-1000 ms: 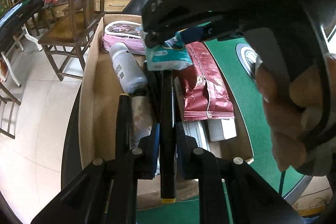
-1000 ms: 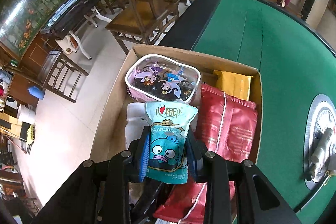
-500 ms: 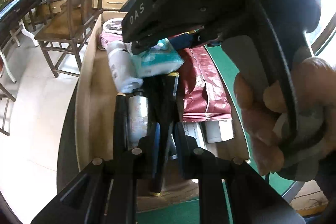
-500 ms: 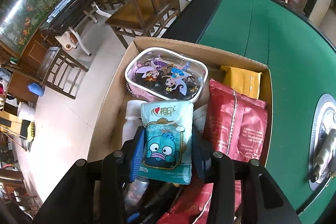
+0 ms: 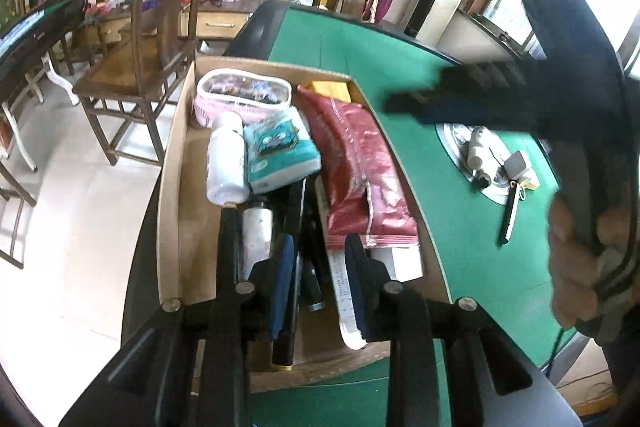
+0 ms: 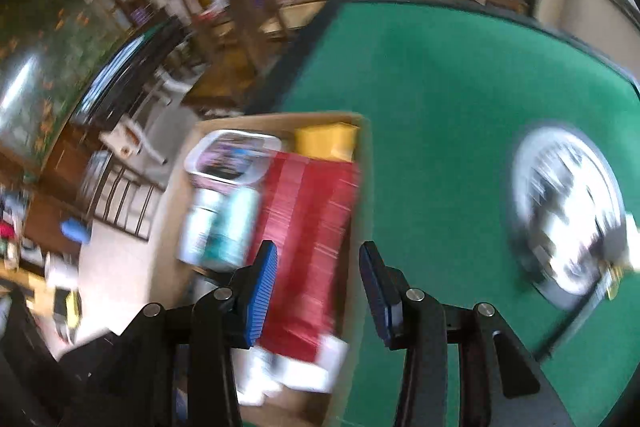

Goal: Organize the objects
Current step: 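Move both open tools back over the table toward the remaining items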

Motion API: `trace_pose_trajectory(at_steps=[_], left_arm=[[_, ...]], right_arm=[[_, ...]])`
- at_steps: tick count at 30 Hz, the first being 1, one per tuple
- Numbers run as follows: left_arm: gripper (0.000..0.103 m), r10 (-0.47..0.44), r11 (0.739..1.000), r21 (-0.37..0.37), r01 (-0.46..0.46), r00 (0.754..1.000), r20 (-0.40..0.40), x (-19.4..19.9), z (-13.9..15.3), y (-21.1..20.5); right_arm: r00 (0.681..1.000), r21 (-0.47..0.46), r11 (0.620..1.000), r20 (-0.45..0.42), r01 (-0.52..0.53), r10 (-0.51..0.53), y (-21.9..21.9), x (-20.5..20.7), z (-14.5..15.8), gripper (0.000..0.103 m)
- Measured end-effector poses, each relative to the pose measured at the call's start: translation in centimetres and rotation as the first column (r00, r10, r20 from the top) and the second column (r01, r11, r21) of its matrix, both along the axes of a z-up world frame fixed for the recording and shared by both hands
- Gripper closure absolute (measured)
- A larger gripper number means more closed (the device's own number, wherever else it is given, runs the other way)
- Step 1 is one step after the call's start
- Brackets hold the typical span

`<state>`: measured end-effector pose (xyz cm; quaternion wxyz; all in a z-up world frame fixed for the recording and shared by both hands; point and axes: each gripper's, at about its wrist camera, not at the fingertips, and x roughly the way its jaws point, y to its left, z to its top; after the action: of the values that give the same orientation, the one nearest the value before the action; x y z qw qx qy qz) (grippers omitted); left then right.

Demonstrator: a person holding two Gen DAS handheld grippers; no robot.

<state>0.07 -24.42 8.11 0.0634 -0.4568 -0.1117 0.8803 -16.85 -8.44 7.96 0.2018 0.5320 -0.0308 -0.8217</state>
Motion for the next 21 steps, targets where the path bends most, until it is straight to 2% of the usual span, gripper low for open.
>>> trace_pose_trajectory(at_steps=[3,7,9,11,14,18,21], left_arm=[[0.077,-0.028,1.0,-0.005,0.028,0.999,-0.028,0.1,1.0,1.3],[0.077,-0.085,0.996,-0.013,0.085,0.995,-0.047,-0.1,1.8,4.3],[0.077,-0.132,0.991,-0.015,0.132,0.99,-0.045,-0.4,2.0,6.6],[0.076,-0.182,0.983,-0.016,0.181,0.982,-0.041,-0.9,2.0,8.5],[0.069,-0.294,0.956,-0.014,0.294,0.956,-0.016,-1.7,1.7,12.8],[0.069,-0.429,0.903,0.003,0.429,0.903,0.023,-3.5,0.8,19.1],[0.069,-0.506,0.862,-0.015,0.507,0.862,0.041,-5.0,0.0,23.5]], right_arm=[[0.992,0.023,0.994,0.051,0.111,-0.112,6.3,0.4,-2.2,0.056],[0.962,0.046,0.97,0.126,0.239,-0.243,13.7,0.3,-5.0,0.056],[0.948,0.035,0.959,0.144,0.282,-0.284,16.2,0.7,-5.2,0.056],[0.94,-0.023,0.949,0.146,0.316,-0.309,18.7,1.7,-4.5,0.057],[0.931,-0.025,0.936,0.117,0.351,-0.345,22.2,3.0,-3.1,0.057],[0.914,-0.039,0.918,0.118,0.394,-0.387,27.3,4.9,-2.3,0.056],[0.902,-0.033,0.907,0.119,0.421,-0.414,30.8,6.6,-2.3,0.055]])
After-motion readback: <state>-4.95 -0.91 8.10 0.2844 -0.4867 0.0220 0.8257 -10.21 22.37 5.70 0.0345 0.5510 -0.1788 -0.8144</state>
